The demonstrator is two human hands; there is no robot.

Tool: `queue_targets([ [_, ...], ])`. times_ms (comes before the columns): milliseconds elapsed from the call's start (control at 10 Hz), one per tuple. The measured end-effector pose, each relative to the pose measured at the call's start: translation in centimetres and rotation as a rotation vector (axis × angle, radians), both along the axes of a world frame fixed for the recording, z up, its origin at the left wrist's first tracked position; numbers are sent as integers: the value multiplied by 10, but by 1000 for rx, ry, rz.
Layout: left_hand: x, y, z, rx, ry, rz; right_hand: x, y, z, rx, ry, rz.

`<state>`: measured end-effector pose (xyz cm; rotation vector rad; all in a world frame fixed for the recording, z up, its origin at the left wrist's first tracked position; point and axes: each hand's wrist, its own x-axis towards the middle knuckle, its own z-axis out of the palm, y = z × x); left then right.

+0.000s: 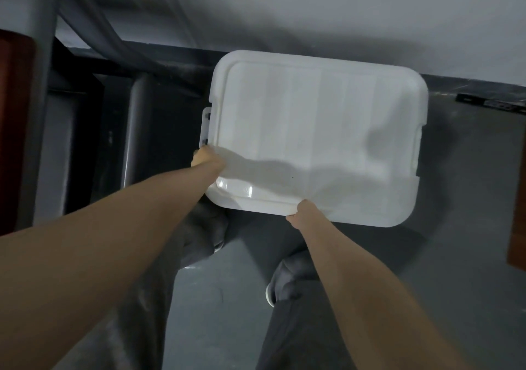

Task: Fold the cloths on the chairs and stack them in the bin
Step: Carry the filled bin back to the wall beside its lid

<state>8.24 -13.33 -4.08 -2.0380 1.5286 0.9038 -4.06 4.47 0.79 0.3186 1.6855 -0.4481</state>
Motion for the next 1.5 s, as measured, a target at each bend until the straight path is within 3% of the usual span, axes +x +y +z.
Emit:
queue_targets([
  [100,3,-13,-4,-5,92,110,1,-10,-20,237,95,747],
  [200,10,-35,-3,51,178,99,8,-9,-10,169,207,413],
  [300,18,-47,-5,128,293,179,21,-40,1,192,466,38],
  [400,22,-50,-12,190,362,247,40,-90,-8,-154,742,397],
  [500,25,-54,-18,239,374,253,49,-119,-20,-422,655,900],
  [600,30,-60,-24,270,344,230,49,-168,-31,-628,798,1382],
  [700,34,-60,-29,314,356,245,53,-205,-43,-592,829,1916],
  [900,41,-52,-16,106,427,70,73,-226,-55,-455,819,2317],
  [1000,40,-41,-13,6,366,45,76,-231,-54,-440,745,2326],
  [1100,39,-30,-11,-137,316,-57,71,-232,-52,-583,857,2144],
  [1200,32,-19,-9,-245,225,-210,68,-226,-53,-562,909,2135],
  [1500,13,-9,-5,-258,43,-170,66,-221,-59,-563,951,2095],
])
